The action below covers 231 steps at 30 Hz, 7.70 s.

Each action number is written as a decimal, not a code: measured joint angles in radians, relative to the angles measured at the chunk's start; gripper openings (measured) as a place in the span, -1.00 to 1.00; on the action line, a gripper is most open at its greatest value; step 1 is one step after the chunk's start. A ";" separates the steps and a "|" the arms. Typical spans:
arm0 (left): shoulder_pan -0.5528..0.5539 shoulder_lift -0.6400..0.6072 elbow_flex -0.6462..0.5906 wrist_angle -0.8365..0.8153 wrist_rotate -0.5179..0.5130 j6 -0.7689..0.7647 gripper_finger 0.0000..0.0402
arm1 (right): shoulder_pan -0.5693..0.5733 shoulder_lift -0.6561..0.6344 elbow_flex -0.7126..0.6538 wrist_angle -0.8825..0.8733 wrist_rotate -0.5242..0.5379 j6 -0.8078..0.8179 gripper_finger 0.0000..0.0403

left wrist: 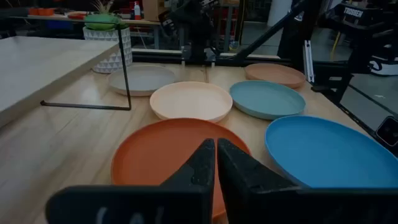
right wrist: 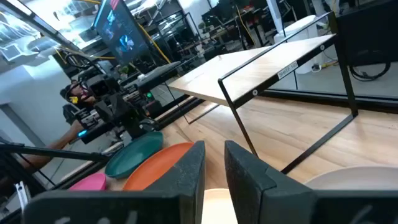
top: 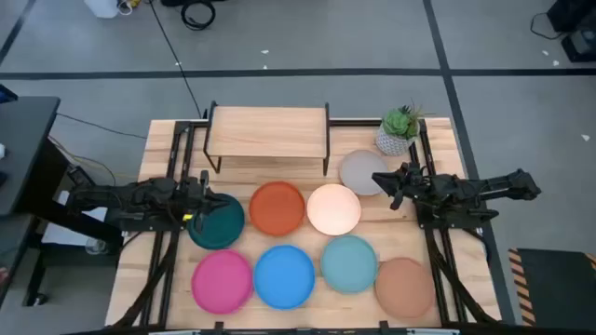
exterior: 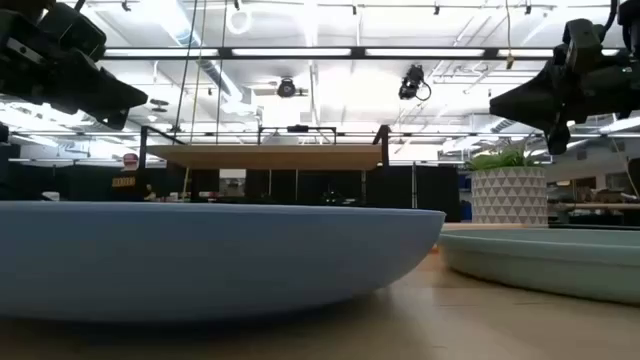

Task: Place and stack plates onto a shelf

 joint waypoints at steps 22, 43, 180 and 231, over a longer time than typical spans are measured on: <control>0.000 0.000 0.000 0.000 0.000 0.000 -0.88 | 0.000 0.000 0.000 0.000 0.000 0.000 -0.67; 0.000 0.000 0.000 0.000 0.000 0.000 -0.88 | 0.000 0.000 0.000 0.000 0.000 0.000 -0.67; 0.000 0.306 0.288 0.159 0.128 -0.017 -0.22 | -0.262 1.325 0.639 -0.785 -0.379 -0.377 -0.89; -0.001 0.306 0.288 0.158 0.108 -0.054 -0.22 | 0.135 1.839 1.344 -1.066 -0.407 -0.174 -0.50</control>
